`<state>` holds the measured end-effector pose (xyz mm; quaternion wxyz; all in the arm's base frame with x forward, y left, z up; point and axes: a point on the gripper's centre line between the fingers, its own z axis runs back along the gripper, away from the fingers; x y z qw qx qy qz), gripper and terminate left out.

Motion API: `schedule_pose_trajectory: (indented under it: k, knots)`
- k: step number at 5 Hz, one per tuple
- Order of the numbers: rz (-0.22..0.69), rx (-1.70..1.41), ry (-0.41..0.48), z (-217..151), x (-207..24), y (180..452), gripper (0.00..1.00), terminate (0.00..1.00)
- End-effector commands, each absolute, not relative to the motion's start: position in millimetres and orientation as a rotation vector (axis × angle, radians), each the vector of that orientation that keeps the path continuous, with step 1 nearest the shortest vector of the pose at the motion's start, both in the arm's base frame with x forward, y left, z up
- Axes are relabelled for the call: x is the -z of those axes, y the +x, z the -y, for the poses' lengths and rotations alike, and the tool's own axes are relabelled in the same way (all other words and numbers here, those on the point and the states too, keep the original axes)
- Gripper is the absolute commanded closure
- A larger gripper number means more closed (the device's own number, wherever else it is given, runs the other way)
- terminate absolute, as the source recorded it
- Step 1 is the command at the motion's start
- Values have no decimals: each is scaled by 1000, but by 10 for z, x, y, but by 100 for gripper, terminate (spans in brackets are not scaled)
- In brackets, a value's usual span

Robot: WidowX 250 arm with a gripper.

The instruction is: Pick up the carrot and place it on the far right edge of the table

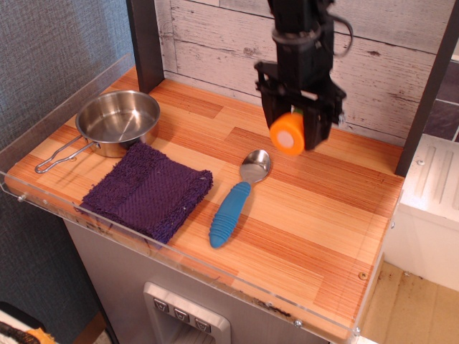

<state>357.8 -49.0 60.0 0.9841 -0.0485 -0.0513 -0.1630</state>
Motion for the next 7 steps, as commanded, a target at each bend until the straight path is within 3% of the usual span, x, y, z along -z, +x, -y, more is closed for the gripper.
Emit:
schedule_pose_trajectory:
  k: [1, 3, 4, 6, 7]
  knots:
    - [198, 402, -55, 733, -434, 3749, 100, 0]
    - [243, 459, -72, 840, -324, 3849, 100, 0]
    - [237, 470, -80, 825, -351, 3846, 0, 0]
    - [288, 425, -90, 849, -337, 3863, 0, 0]
    - [273, 310, -56, 348, -838, 3622, 0, 0]
